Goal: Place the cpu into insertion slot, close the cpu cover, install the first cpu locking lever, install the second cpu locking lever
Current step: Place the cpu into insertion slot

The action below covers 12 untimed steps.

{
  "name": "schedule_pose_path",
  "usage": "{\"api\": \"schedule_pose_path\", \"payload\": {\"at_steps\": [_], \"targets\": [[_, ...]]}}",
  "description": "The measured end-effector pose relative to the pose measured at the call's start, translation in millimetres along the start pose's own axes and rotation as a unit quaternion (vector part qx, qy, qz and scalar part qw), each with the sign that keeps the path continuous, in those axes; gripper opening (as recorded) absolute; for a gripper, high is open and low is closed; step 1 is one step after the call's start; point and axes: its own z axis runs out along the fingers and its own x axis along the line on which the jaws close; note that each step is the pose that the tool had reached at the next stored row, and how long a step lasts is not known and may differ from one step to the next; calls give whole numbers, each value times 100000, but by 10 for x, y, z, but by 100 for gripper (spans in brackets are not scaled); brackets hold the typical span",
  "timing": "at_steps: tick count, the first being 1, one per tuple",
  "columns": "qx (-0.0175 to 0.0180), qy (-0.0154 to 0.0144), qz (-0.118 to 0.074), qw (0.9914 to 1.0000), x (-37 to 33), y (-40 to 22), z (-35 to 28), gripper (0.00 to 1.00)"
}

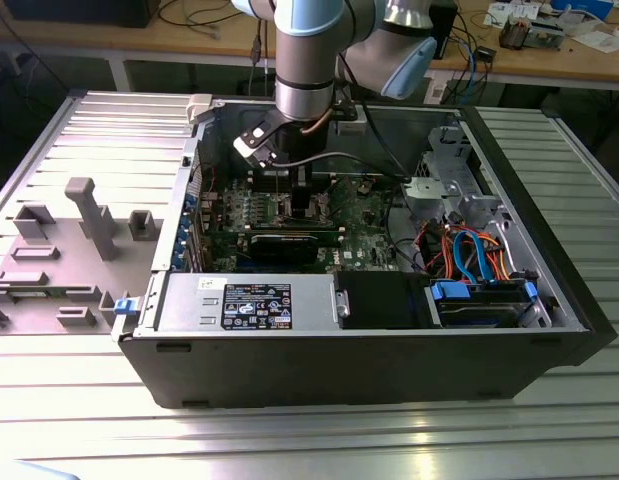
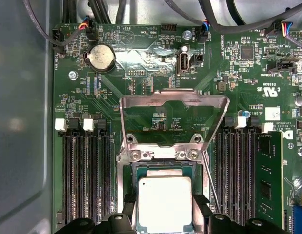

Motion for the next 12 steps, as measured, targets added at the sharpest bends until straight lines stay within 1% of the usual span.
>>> {"api": "schedule_pose_path", "payload": {"at_steps": [8,9,10,12], "targets": [[-12,33,12,100000,1,0,2,54],[-27,55,14,100000,1,1,3,55],[-26,42,15,100000,1,1,3,62],[-4,9,17,100000,0,0,1,62]]}}
